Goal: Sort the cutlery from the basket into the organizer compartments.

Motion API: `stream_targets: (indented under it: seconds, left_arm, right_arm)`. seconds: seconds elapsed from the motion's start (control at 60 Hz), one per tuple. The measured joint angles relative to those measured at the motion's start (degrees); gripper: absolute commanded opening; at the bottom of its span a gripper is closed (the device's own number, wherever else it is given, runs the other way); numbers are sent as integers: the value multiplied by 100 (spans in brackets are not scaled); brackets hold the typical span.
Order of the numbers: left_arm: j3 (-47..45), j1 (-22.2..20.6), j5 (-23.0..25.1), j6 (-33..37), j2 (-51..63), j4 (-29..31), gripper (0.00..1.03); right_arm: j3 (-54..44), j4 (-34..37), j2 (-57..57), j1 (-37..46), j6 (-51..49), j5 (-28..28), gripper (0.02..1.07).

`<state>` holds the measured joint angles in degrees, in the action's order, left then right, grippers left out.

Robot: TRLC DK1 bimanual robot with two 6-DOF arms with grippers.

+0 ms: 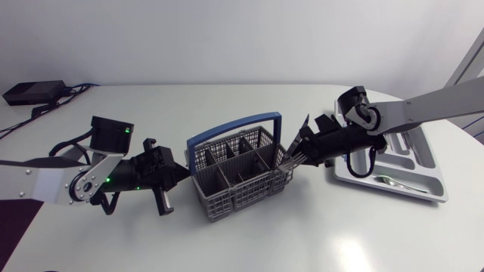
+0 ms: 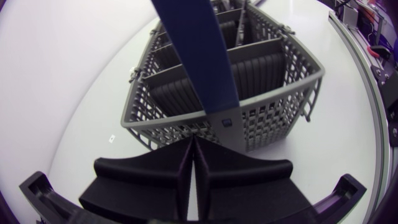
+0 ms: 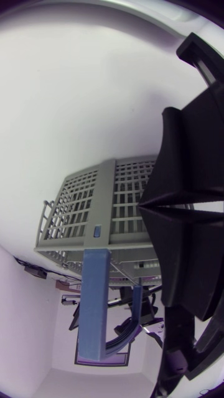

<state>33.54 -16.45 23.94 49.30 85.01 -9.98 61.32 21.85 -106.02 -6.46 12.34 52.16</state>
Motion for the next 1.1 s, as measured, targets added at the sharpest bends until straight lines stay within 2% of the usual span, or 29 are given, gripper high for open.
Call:
stream_targets:
  seconds: [0.15, 0.583, 1.1]
  left_arm:
    - [400, 66, -48, -129, 404, -37, 3]
    - [1071, 107, -240, -273, 944, -59, 3]
    - [1185, 138, -297, -304, 966, -61, 3]
  right_arm:
    - [-299, 267, 234, 15, -240, 59, 8]
    - [-409, 330, 369, -151, -334, 39, 8]
    - [-400, 50, 369, -181, -162, -227, 8]
